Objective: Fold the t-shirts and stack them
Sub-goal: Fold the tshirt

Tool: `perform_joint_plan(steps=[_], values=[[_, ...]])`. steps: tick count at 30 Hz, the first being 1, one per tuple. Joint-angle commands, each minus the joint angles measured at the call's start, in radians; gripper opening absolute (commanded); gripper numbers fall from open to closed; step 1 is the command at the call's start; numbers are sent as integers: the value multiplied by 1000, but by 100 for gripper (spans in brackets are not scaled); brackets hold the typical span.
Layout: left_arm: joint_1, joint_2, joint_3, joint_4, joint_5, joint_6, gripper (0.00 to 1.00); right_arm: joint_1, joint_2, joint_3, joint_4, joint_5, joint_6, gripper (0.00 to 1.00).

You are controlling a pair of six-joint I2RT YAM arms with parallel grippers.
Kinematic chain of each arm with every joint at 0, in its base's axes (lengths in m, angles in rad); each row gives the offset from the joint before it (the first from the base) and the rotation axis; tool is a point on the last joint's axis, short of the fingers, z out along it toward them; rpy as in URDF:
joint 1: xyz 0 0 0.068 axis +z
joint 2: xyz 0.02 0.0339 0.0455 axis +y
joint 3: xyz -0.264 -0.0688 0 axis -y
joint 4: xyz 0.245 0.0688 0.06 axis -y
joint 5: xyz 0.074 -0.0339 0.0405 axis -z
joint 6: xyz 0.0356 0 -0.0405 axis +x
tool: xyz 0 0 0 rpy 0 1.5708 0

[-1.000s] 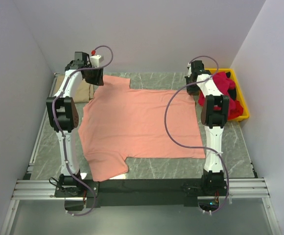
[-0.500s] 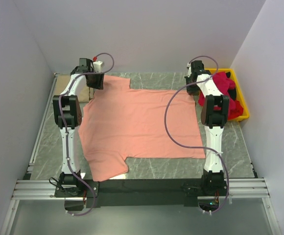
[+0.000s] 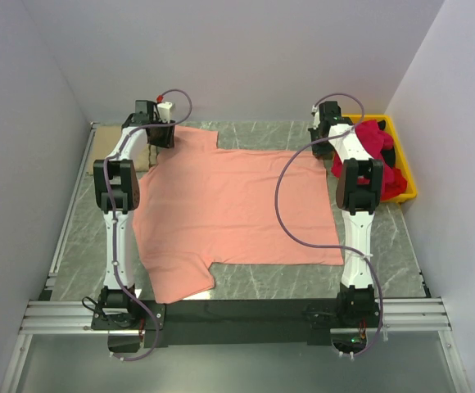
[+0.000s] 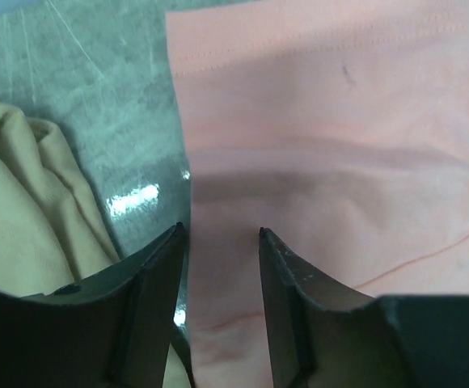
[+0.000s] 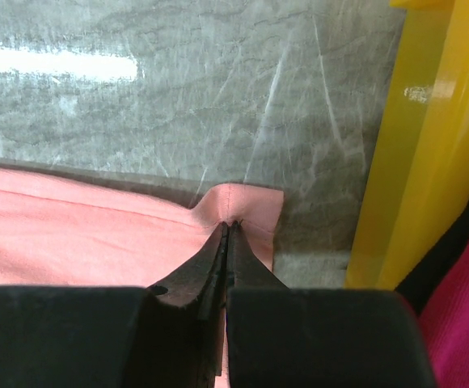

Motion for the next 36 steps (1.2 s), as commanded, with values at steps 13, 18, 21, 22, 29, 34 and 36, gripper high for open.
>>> perform_joint_plan(steps=[13,18,21,22,29,34,36], values=[[2,-87,-7,98,94,-18,0,3,-127,-14,39,4,-40,0],[14,-184,-50,137,135,-28,0,1,-177,-40,77,-4,-40,0],[15,-246,-116,158,168,-8,0,0,-197,-42,79,-4,-41,0],[15,-262,-138,169,180,-6,0,-2,-205,-43,79,-4,-44,0],[42,-380,-267,174,224,63,0,-6,-242,-94,71,-27,-63,0],[71,-441,-372,172,241,109,0,-11,-285,-150,79,-35,-78,0],[89,-478,-427,180,258,126,0,-11,-308,-175,86,-44,-82,0]])
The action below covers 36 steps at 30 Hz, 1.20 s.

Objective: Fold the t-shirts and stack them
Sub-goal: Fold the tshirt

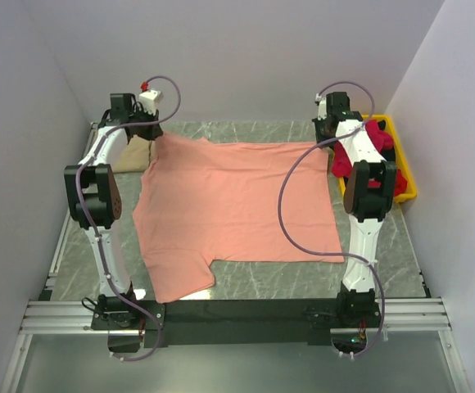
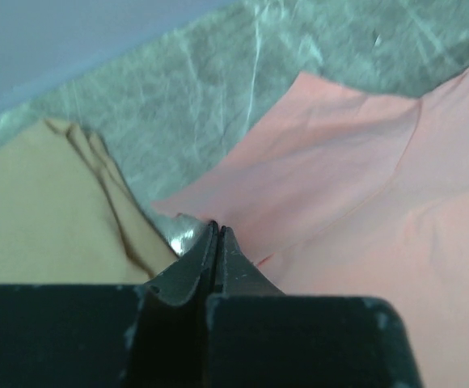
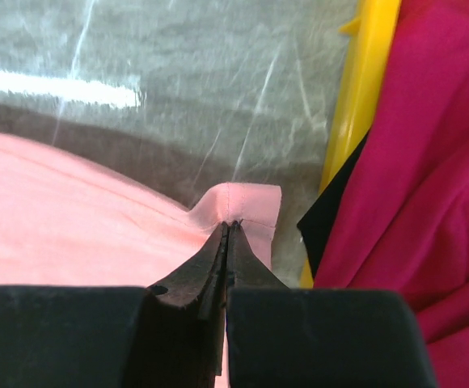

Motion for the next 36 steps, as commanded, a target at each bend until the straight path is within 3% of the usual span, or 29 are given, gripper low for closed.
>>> perform_joint_plan(steps=[1,19,36], values=[[39,-94,-76,25,48,59,0,-12,-99,-55,33,-16,-29,0],[64,-289,-336,50,133,185,0,-12,-266,-267,119,-103,-75,0],[70,-424,-673,71,73,312,0,-42,-327,-517,170,-106,-210,0]])
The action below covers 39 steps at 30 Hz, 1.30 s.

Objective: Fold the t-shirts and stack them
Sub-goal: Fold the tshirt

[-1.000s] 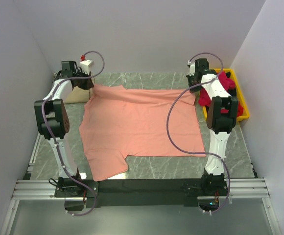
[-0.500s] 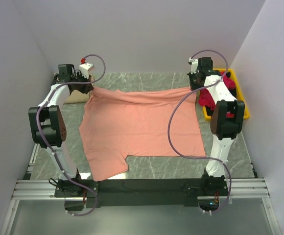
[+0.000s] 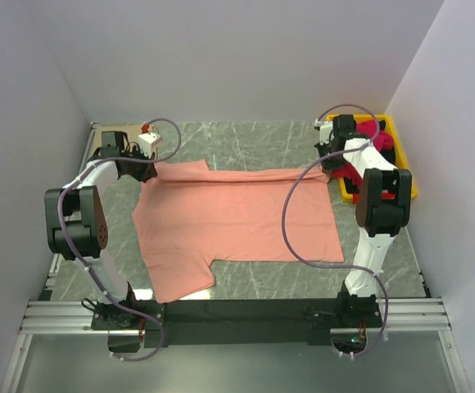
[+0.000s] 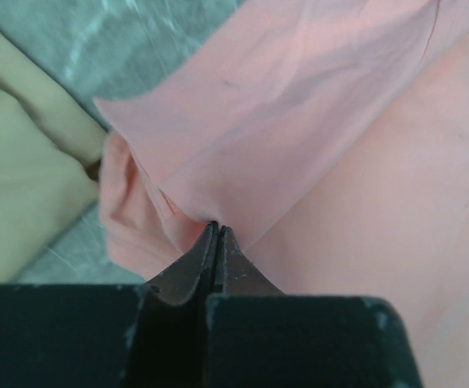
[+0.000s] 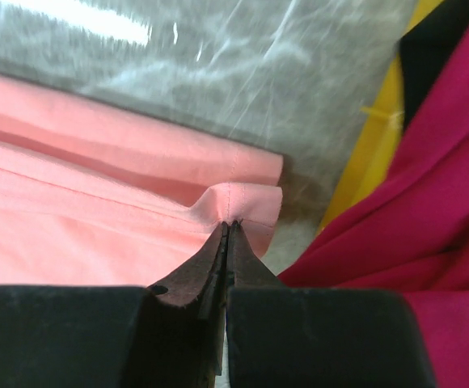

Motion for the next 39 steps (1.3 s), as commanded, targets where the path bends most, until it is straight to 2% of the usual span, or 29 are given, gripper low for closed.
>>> perform_joint_plan(steps=[1,10,11,12,13,14,15,16,17,21,28,39], values=[[9,-54,-47,23,-20,52,0,-6,-71,-41,43,-3,-56,0],[8,-5,-67,-48,-42,108,0,-3,-19,-52,-41,-17,-150,0],[5,0,-44,-74,-37,128,1,-3,-13,-39,-61,-20,-159,3],[6,5,-27,-111,-29,137,6,-3,-5,-13,-109,-41,-176,11],[8,6,-10,-168,-26,141,14,-4,-8,-3,-132,-54,-188,29],[11,3,32,-203,-14,153,18,-3,-28,4,-162,-64,-201,36],[17,0,56,-226,4,157,21,-3,-40,14,-167,-72,-213,47],[20,-1,77,-251,10,151,29,-3,-53,20,-172,-77,-217,61],[23,0,126,-254,10,127,32,-3,-68,29,-189,-83,-224,64],[17,70,275,-248,-3,15,46,-3,-59,99,-209,-91,-227,64],[-21,270,487,-263,-63,-69,53,14,61,224,-270,-83,-234,60],[-46,361,525,-286,-120,-71,57,14,168,280,-336,-22,-300,65]])
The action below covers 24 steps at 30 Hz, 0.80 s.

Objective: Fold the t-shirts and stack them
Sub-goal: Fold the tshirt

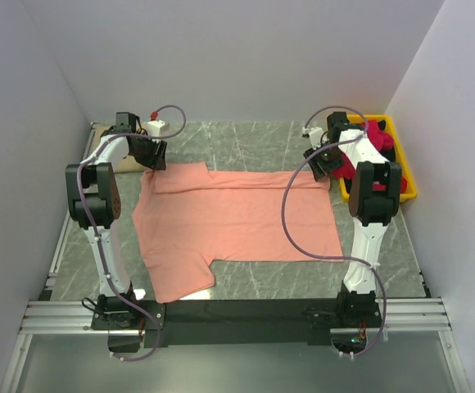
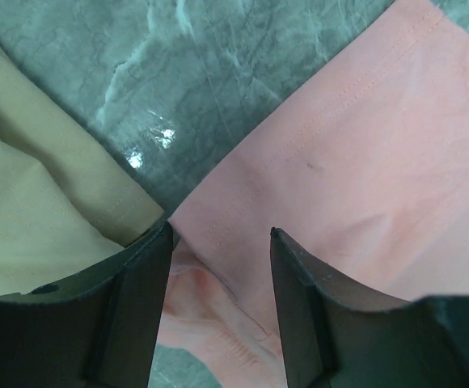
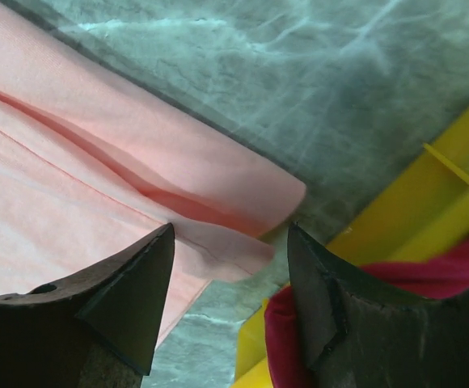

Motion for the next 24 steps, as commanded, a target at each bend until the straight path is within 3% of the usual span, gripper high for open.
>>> perform_joint_plan(steps=[1,5,8,9,11,16,20,24], values=[[-4,-3,48,-8,-14,-11,57,6,28,68,-64,31,-39,65],[-9,0,45,-9,-7,-11,54,6,34,87,-86,17,-59,57],[-11,0,45,-3,-2,-19,49,6,36,94,-96,13,-68,42],[-11,-1,46,-1,7,-23,44,6,36,97,-103,7,-71,34],[-9,-1,54,-4,16,-27,33,6,33,99,-115,0,-82,28],[-9,-6,68,-9,41,-36,17,6,25,99,-136,-13,-94,0],[-11,-21,66,-1,52,-40,4,6,10,102,-129,-21,-96,0],[-11,-31,64,6,55,-47,1,6,8,113,-119,-23,-97,0]])
